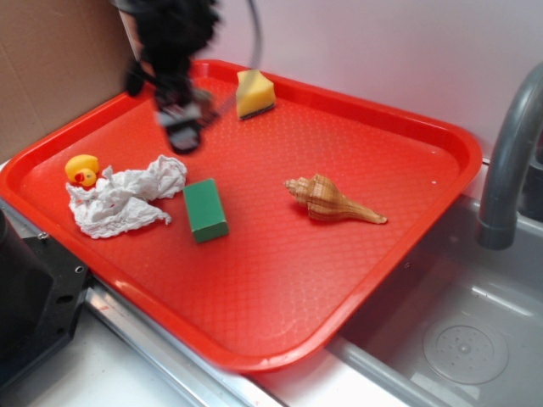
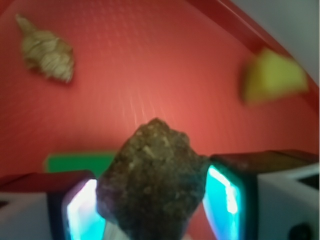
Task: Grab the rock.
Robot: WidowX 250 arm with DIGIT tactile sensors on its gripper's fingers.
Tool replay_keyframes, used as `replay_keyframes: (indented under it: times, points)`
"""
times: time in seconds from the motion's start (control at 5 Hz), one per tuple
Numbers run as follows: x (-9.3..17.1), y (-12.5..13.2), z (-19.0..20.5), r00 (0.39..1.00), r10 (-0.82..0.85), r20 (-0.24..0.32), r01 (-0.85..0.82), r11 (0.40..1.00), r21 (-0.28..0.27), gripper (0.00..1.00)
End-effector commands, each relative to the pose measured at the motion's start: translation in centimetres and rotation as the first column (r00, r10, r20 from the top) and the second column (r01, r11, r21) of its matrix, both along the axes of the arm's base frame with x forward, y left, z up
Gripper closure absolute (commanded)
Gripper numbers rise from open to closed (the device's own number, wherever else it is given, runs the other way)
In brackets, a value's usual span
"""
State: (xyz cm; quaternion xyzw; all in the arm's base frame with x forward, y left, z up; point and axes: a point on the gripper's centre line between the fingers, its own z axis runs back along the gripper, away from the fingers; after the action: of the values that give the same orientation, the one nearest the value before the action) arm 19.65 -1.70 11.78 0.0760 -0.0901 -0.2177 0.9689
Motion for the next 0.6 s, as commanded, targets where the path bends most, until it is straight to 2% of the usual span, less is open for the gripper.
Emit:
replay_keyframes:
  times: [0.0,0.2,0.4]
  points:
    - [-3.5,-0.1,9.1,0.885,0.465,0.015,-0.464,0.885,-0.049,1.0]
    - [-1.4,0.2,10.6,0.81,0.586,-0.002,-0.586,0.81,-0.031,1.0]
    - [0.6,0.9,11.3,0.78,0.626,-0.002,-0.626,0.78,-0.022,1.0]
